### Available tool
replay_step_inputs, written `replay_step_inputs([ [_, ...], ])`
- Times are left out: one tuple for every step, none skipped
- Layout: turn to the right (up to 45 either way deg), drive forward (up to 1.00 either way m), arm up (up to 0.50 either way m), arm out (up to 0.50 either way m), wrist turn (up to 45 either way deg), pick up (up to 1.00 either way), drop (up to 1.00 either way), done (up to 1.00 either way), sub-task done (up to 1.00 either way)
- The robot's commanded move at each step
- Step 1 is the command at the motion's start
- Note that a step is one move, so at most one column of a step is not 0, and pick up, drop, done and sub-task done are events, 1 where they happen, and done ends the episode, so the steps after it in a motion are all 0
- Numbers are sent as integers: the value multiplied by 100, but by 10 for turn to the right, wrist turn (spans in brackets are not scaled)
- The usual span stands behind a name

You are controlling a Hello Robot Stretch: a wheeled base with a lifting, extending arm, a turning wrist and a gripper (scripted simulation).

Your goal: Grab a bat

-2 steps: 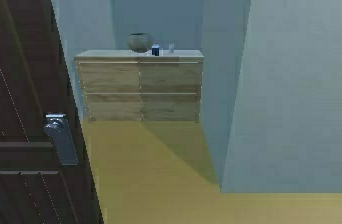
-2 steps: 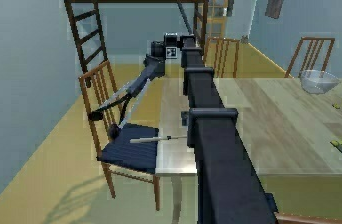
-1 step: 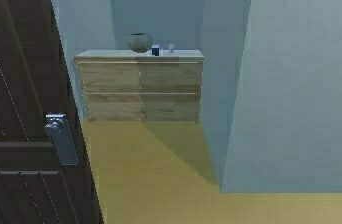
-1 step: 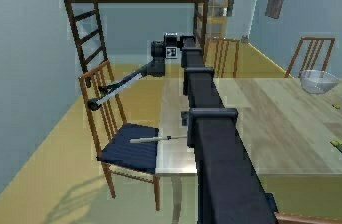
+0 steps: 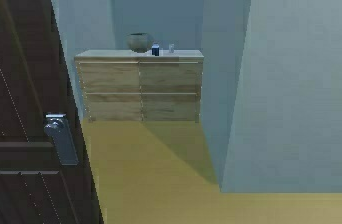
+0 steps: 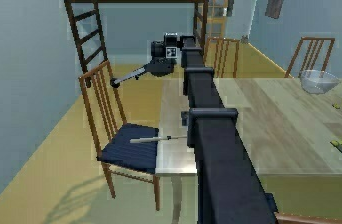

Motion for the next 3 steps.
replay_step_inputs([
  [0,0,0,0,30,0,0,0,0],
  [0,0,-30,0,0,0,0,0,0],
  [0,0,0,0,0,100,0,0,0],
])
